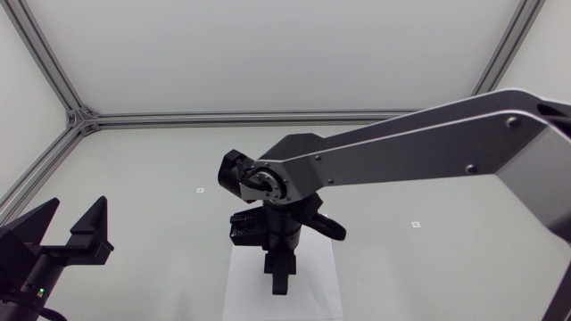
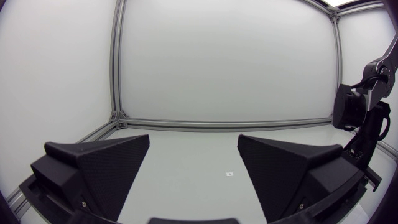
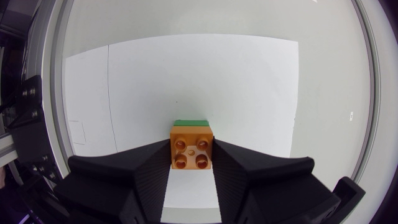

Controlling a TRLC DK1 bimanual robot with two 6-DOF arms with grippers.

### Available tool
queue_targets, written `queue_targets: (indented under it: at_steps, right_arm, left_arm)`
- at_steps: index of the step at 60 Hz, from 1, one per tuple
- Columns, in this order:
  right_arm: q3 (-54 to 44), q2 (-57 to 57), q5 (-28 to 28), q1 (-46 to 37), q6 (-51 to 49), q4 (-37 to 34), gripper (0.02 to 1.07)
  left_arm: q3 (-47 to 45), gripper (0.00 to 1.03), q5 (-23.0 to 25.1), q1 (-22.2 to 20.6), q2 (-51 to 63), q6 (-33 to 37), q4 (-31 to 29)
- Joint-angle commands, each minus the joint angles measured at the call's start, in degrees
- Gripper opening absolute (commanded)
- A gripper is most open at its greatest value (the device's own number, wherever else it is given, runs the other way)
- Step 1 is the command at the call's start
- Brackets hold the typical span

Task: Pick up the orange 2x2 brick with the right arm and stack it on top of the green 2x2 brick in the center

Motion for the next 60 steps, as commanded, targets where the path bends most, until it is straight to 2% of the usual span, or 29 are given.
queue_targets:
  at_steps: [1,9,26,40,60]
  right_arm:
    - [-2.2,4.3,0.46,-0.15,0.47,-1.13,0.32]
    - [-1.58,6.76,0.38,-1.29,0.2,-2.8,0.32]
    - [-2.9,6.85,-1.21,-3.75,-1.55,-1.4,0.33]
    - [-6.41,5.44,0.99,-2.79,-2.35,1.15,0.33]
    - [-6.5,6.32,1.87,-1.21,-3.14,1.94,0.32]
  left_arm:
    - [-2.35,0.99,0.23,0.09,-0.45,0.73,-0.76]
    - [-2.35,0.99,0.23,0.09,-0.45,0.73,-0.76]
    - [-2.35,0.99,0.23,0.09,-0.45,0.73,-0.84]
    - [-2.35,0.99,0.23,0.09,-0.45,0.73,-0.84]
    - [-2.35,0.99,0.23,0.09,-0.45,0.73,-0.84]
